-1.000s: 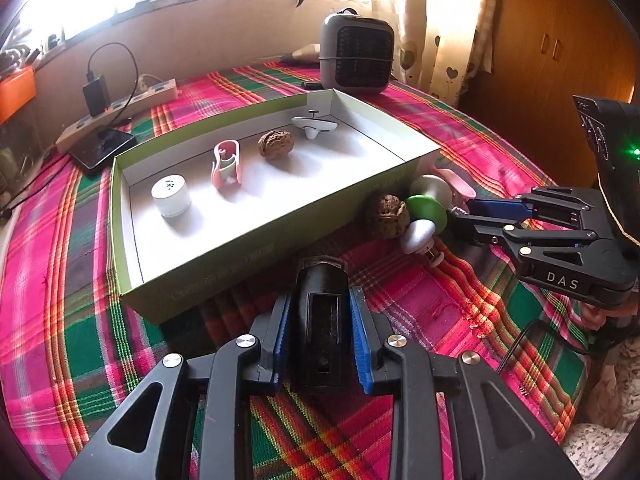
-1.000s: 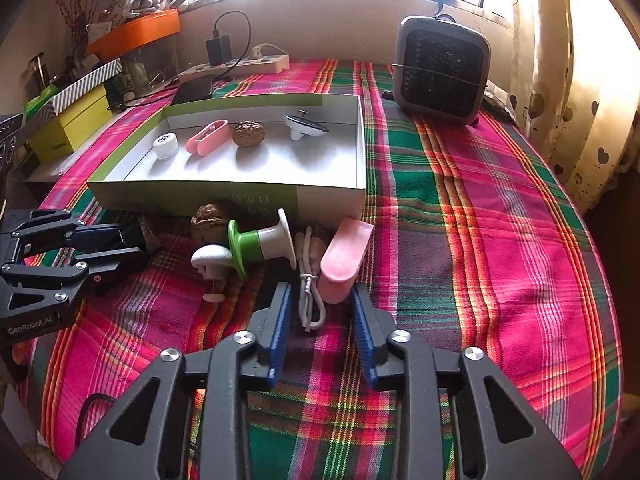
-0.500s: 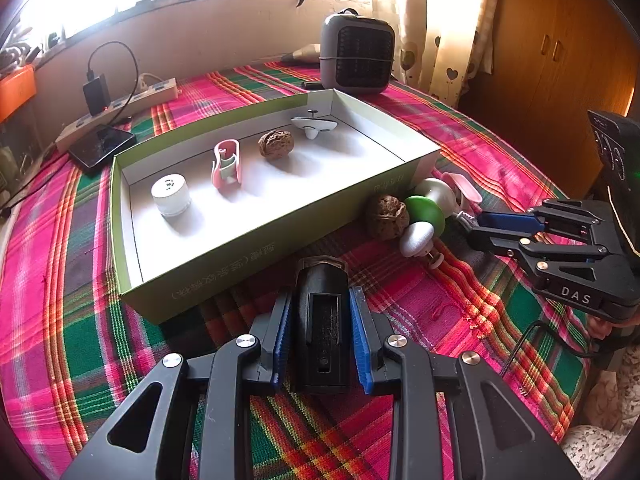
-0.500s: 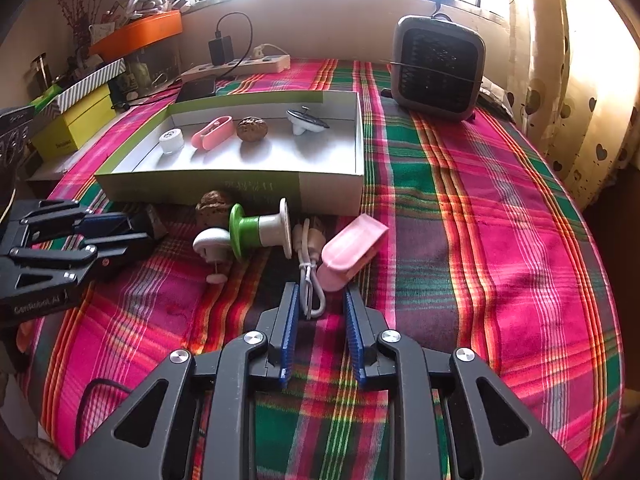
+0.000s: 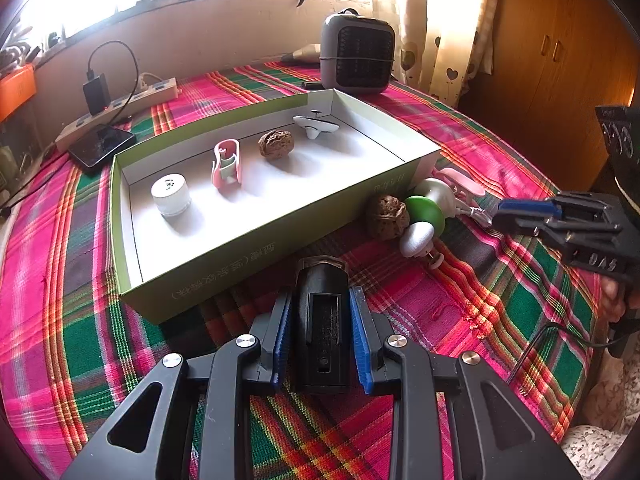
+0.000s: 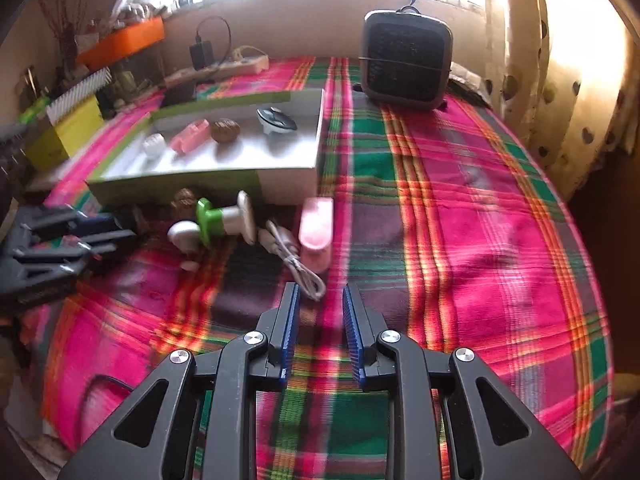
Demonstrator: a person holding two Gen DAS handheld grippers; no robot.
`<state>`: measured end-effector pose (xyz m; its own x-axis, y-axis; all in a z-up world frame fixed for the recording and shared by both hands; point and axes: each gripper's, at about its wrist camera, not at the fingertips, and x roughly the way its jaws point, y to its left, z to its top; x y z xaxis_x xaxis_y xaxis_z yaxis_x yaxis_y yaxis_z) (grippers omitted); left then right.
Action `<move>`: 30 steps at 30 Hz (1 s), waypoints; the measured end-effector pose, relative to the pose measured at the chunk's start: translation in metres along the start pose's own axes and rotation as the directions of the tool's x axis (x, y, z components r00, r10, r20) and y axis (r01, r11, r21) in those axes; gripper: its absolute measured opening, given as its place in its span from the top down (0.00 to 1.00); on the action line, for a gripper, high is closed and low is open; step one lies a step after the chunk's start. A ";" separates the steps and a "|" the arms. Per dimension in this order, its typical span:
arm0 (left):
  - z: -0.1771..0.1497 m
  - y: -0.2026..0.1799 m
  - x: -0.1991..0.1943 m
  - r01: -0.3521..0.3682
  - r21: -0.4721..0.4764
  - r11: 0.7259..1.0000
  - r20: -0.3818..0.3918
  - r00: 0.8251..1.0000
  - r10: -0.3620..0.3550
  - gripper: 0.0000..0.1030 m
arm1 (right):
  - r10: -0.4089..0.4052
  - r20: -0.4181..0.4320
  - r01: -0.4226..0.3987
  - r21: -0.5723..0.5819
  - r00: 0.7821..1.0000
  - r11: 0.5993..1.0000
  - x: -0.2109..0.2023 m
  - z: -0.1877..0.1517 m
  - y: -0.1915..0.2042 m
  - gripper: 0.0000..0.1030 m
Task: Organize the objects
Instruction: 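Lower the right gripper onto the pink oblong piece and close it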
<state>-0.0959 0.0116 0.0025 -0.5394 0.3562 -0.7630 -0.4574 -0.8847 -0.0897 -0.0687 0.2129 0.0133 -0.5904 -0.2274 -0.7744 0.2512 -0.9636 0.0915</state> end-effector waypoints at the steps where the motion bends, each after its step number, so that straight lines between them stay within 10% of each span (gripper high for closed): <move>1: 0.000 0.000 0.000 0.000 0.000 1.000 0.000 1.000 0.000 0.75 | 0.028 0.017 -0.028 0.022 0.999 0.999 -0.002 0.002 -0.003 0.77; 30: 0.001 0.000 0.001 -0.002 -0.001 1.000 -0.001 1.000 0.002 0.75 | -0.093 -0.012 0.093 0.019 0.996 0.995 0.045 0.038 -0.004 0.64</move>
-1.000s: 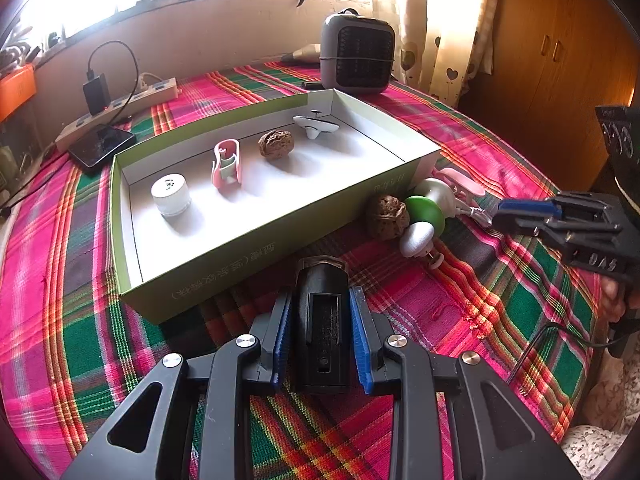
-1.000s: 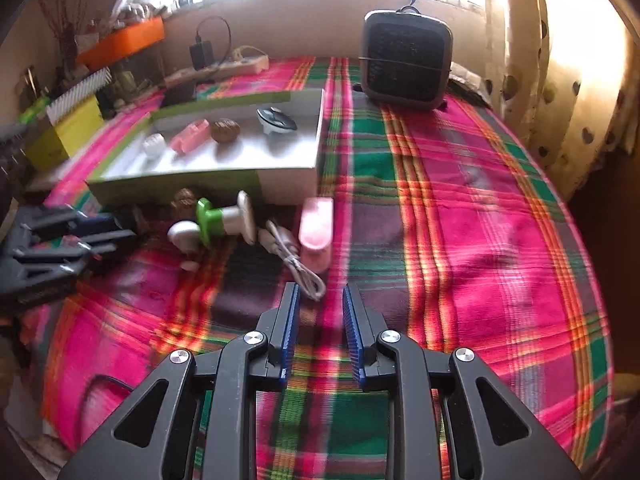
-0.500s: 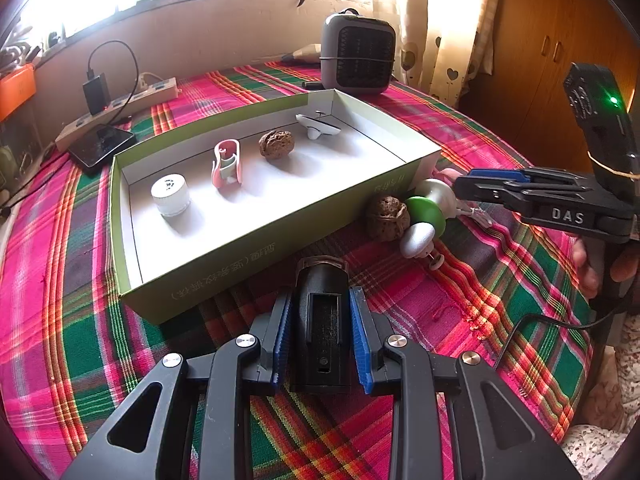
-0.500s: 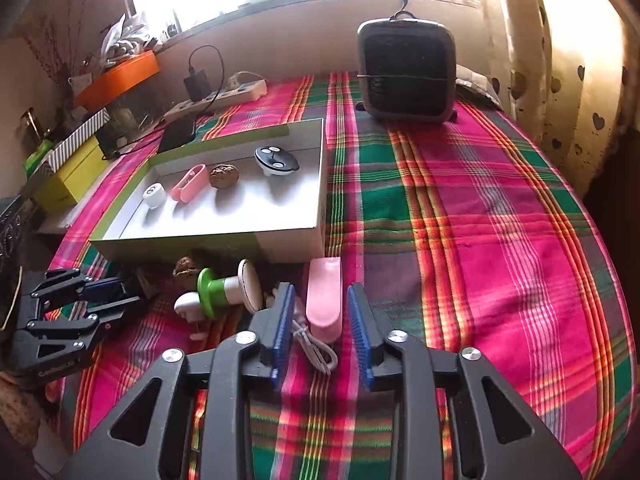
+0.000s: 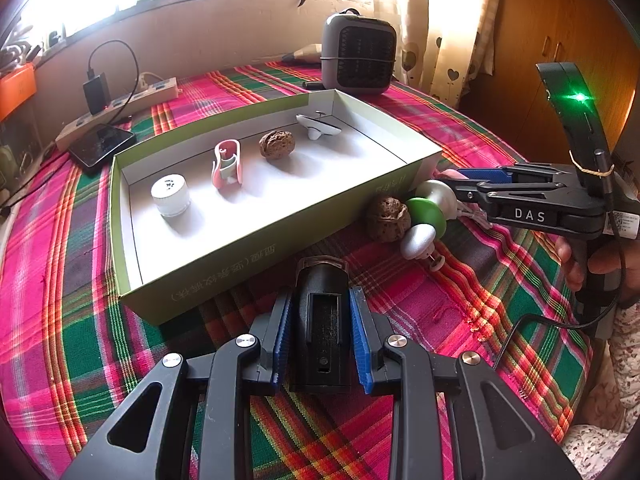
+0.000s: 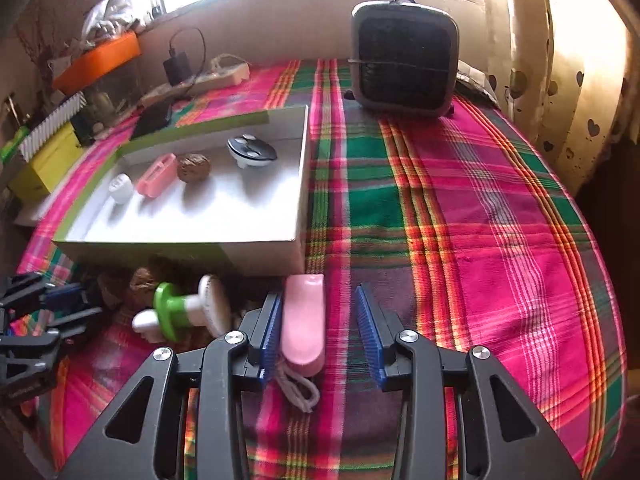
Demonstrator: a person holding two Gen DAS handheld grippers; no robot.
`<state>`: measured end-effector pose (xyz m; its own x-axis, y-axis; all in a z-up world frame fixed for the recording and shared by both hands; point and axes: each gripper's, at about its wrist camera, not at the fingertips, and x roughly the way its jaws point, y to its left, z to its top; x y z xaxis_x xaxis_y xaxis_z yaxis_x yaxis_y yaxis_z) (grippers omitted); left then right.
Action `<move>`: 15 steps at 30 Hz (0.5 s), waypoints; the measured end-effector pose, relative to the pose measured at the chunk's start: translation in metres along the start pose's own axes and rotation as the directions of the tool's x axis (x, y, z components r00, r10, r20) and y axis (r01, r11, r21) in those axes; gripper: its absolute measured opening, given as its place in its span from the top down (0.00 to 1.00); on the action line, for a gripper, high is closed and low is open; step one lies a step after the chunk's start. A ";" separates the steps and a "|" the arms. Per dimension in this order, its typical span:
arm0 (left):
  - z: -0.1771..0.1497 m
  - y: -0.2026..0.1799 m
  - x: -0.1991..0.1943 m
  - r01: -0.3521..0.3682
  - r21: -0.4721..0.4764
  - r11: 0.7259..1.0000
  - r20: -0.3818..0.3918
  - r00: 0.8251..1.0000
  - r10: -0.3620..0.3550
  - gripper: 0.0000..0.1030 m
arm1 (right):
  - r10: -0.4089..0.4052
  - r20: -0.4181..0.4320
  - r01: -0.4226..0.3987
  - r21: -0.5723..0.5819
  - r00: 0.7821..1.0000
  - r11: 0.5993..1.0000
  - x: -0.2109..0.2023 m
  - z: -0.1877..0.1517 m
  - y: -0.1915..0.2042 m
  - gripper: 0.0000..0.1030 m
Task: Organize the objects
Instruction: 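Lower the right gripper onto the pink oblong piece and close it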
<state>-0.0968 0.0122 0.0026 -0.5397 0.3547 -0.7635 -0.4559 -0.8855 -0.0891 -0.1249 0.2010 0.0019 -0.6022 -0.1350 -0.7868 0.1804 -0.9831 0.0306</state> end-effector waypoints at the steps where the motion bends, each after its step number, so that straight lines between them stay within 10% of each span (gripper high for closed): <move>1: 0.000 0.000 0.000 0.000 0.000 1.000 0.000 1.000 0.000 0.75 | -0.004 0.000 0.004 -0.006 1.000 1.000 0.000 0.000 0.000 0.64; 15: 0.000 -0.001 0.000 -0.013 0.009 1.000 -0.001 1.000 0.013 0.75 | -0.009 0.007 0.009 -0.032 1.000 0.999 0.000 -0.002 0.000 0.64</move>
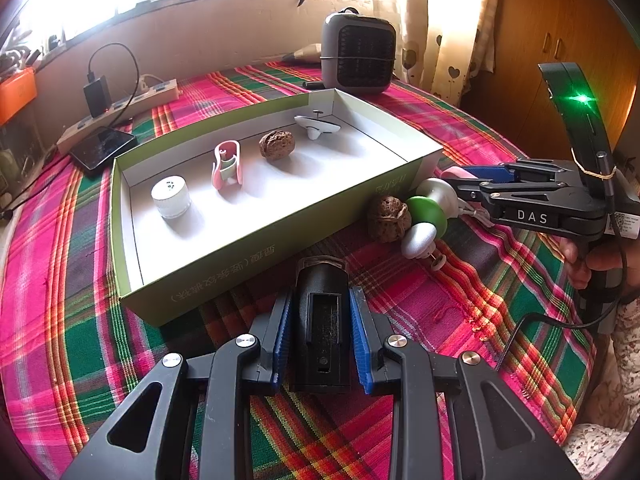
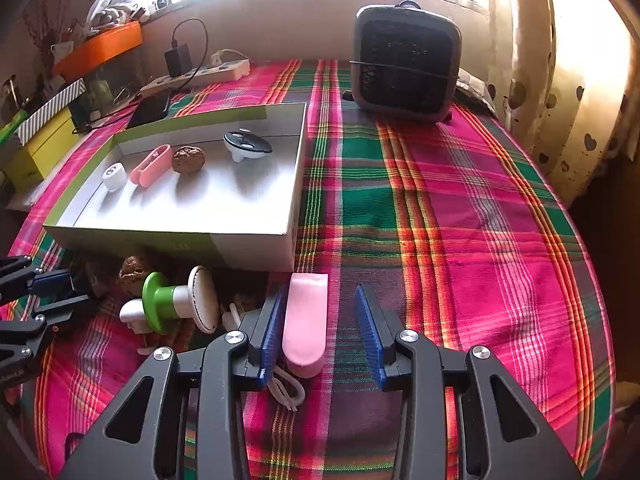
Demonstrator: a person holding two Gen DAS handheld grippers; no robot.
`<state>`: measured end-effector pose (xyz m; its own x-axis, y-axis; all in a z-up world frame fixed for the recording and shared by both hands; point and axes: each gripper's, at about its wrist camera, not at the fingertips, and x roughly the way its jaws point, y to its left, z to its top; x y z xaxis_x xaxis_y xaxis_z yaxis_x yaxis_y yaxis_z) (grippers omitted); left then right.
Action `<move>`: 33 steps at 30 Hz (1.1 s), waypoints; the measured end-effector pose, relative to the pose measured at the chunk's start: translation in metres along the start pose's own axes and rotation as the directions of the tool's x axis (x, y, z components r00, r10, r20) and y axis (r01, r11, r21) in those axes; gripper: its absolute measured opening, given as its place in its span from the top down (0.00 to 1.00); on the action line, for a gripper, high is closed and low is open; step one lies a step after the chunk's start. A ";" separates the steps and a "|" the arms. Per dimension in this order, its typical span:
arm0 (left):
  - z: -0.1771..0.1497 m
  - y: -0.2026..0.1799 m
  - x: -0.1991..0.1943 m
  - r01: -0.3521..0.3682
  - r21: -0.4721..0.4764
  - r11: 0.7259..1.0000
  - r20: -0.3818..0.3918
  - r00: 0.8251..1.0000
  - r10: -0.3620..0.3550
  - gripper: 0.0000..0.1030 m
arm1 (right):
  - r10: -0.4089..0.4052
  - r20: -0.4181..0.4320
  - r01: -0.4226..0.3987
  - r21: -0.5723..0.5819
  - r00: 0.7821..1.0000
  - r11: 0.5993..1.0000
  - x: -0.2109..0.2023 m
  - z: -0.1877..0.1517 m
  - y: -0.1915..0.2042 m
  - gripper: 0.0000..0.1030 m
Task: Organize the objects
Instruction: 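Lower the right gripper onto the pink oblong piece and close it, then lift the black cylinder with the left gripper while the right gripper lifts the pink piece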
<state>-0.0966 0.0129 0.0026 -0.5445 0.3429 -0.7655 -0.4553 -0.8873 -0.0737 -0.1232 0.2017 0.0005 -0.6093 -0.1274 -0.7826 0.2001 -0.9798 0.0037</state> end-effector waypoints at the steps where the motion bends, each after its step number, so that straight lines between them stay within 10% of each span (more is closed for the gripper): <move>1: 0.000 0.000 0.000 -0.001 0.000 1.000 0.000 1.000 0.001 0.75 | -0.002 0.000 0.002 -0.002 1.000 1.000 0.000 0.000 0.000 0.64; 9: 0.000 0.000 0.000 -0.004 0.002 1.000 0.000 1.000 0.004 0.75 | 0.007 0.004 -0.007 -0.017 1.000 1.000 0.000 0.000 0.001 0.82; 33: 0.001 -0.004 -0.001 -0.030 0.008 1.000 0.000 1.000 0.030 0.76 | 0.007 0.005 -0.007 -0.022 1.000 1.000 0.000 -0.001 0.003 0.82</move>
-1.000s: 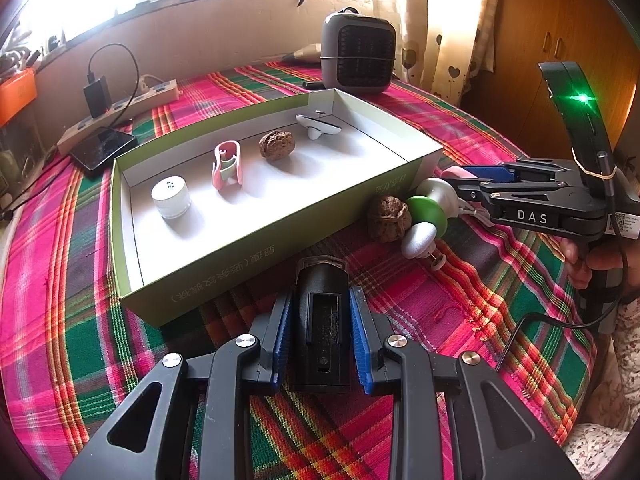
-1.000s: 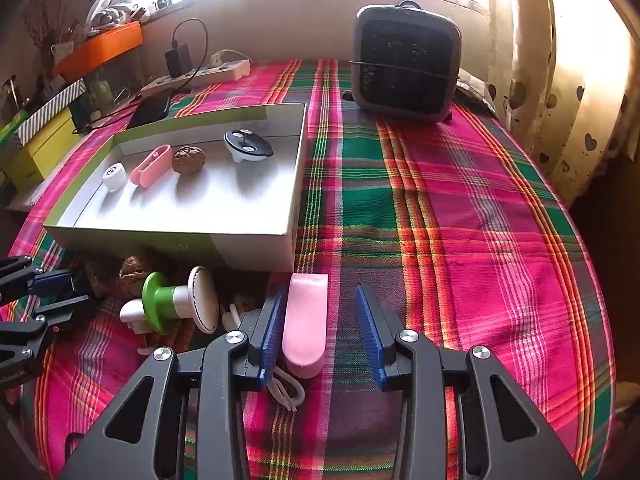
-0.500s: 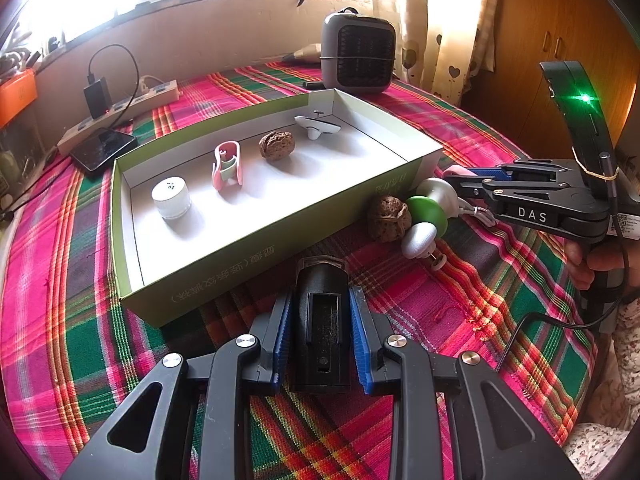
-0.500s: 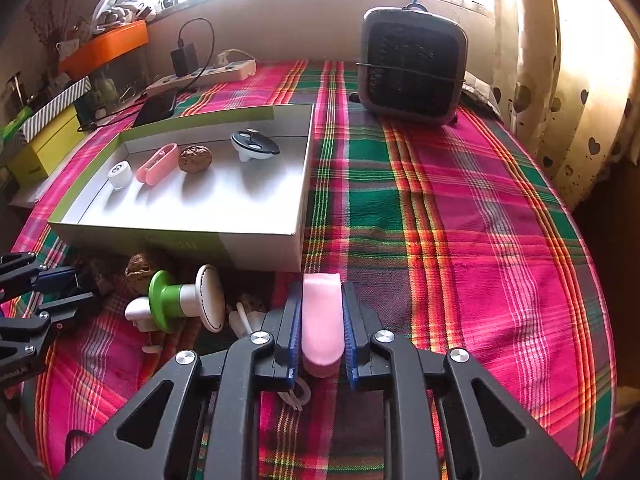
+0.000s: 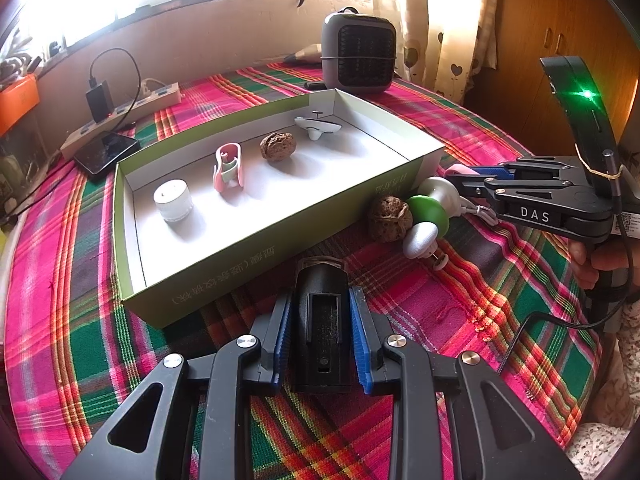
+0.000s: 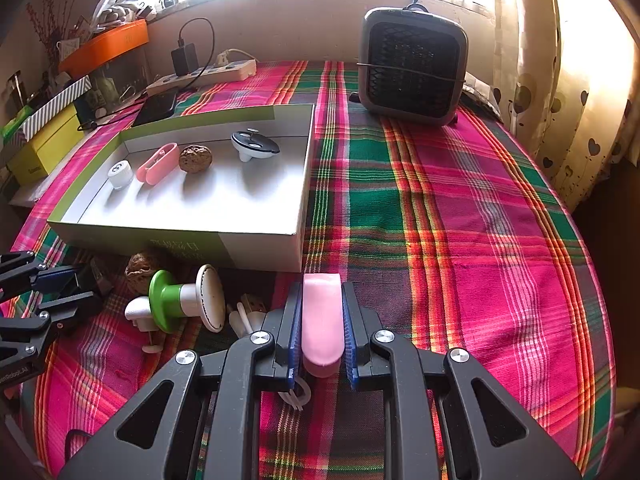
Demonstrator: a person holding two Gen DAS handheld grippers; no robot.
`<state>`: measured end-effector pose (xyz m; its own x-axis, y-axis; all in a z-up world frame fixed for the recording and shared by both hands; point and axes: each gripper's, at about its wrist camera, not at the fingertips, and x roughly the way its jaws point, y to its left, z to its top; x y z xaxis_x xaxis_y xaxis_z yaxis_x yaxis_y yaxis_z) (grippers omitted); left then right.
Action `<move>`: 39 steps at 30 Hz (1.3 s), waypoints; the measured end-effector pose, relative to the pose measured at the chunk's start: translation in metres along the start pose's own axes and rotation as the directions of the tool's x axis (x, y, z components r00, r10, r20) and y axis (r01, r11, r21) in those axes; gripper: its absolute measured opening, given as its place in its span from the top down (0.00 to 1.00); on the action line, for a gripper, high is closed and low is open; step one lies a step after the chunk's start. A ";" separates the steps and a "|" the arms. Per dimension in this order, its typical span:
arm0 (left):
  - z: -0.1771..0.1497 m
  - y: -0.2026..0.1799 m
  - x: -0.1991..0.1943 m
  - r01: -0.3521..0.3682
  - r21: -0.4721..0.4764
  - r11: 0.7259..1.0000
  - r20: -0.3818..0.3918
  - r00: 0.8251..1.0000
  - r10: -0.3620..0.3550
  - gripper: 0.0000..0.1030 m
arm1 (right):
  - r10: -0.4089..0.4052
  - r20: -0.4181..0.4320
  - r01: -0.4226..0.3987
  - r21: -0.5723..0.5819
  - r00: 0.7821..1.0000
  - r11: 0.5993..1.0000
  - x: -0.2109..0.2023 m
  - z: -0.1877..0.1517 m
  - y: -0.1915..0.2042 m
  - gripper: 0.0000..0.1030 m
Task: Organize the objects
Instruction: 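Lift the black cylinder with the left gripper while the right gripper lifts the pink piece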
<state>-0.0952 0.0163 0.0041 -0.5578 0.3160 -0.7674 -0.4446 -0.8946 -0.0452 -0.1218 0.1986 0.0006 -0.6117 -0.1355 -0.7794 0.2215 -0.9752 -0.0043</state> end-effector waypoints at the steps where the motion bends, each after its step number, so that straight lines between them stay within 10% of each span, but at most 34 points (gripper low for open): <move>1: 0.000 0.000 0.000 -0.004 -0.003 1.000 0.000 1.000 0.004 0.76 | 0.001 0.000 -0.001 -0.001 1.000 1.000 0.000 0.000 0.000 0.82; 39: 0.024 0.006 -0.038 -0.009 -0.079 0.997 0.068 0.998 0.014 0.76 | 0.055 0.100 -0.053 -0.017 0.993 0.998 -0.046 0.024 0.014 0.82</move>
<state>-0.0934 0.0065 0.0480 -0.6108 0.3240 -0.7224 -0.3830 -0.9195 -0.0885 -0.1092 0.1872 0.0513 -0.6715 -0.2056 -0.7119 0.2670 -0.9633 0.0264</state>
